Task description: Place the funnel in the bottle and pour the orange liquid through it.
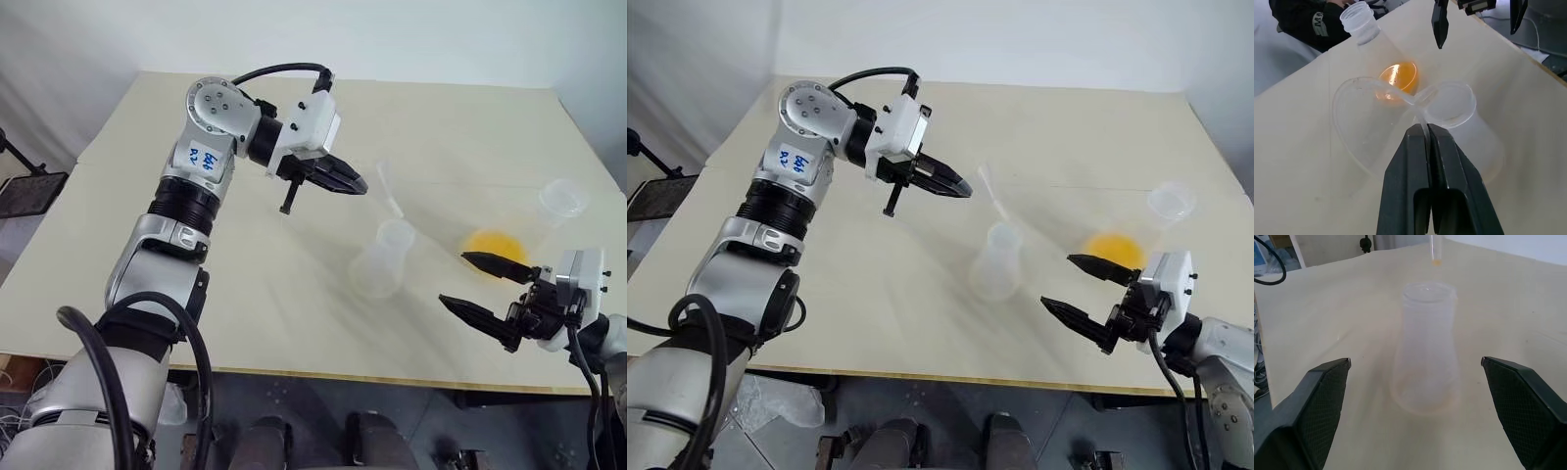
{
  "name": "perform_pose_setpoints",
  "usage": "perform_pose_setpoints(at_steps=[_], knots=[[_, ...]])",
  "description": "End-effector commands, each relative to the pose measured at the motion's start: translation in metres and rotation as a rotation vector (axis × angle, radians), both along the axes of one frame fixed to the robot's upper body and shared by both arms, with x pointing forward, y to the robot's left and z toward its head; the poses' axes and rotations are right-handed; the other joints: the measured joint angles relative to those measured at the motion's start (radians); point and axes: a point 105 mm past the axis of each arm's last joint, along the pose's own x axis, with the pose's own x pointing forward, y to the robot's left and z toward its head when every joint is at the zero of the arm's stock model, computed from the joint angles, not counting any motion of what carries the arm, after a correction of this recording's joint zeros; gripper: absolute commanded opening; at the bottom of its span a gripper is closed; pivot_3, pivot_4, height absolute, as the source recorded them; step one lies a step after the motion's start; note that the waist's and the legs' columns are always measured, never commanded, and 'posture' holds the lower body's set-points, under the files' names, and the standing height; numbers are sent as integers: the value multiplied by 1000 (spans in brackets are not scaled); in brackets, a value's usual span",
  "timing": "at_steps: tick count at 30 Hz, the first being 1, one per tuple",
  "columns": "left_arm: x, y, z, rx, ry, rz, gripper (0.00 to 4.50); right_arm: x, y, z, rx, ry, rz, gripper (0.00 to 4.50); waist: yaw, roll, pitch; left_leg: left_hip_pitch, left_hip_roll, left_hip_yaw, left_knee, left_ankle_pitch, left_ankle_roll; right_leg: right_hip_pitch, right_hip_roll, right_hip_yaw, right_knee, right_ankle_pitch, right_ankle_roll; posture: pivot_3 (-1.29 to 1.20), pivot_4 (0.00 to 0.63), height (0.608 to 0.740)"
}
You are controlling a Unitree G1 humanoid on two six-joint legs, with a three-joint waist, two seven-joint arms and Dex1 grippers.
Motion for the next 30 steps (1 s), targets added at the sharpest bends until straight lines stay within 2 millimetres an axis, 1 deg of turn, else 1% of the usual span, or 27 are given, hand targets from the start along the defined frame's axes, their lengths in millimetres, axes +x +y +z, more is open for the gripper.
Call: perform_pose_setpoints(at_steps=[1,4,8,13,22,25,28,30], knots=[[-14,-9,4,85,-52,-122,16,-6,1,14,9,-75,-2,4500,0,0,0,0,0,0,0,0,0,0,0,0,0,0,0,0,150,740],[-15,-11,-1,111,-76,-141,16,-5,3,13,13,-80,-5,4500,2,0,0,0,-1,0,0,0,1,1,0,0,0,0,1,0,150,740],[-17,-14,-1,127,-91,-157,16,-7,5,12,19,-79,-6,4500,1,0,0,0,-2,0,0,0,2,1,0,0,0,0,1,0,150,740],[-15,-11,-6,183,-114,-147,16,-9,5,9,21,-71,-15,4500,1,0,0,0,-2,0,0,0,2,1,0,0,0,0,1,0,150,740],[-14,-16,-18,217,-118,-153,16,-8,7,8,24,-68,-21,4500,1,0,0,0,-2,0,0,1,2,1,0,0,0,0,1,0,150,740],[-13,-18,-18,215,-119,-151,16,-8,7,7,23,-67,-23,4500,1,0,0,0,-2,0,0,1,2,1,0,0,0,0,1,0,150,740],[-15,-20,-14,200,-112,-154,613,-7,6,7,21,-66,-26,4500,1,0,0,0,-2,0,0,1,2,1,0,0,0,0,1,0,150,740],[-16,-22,-10,184,-106,-156,1226,-7,6,7,20,-67,-29,4500,1,0,0,0,-2,0,0,1,2,1,0,0,0,0,1,0,150,740]])
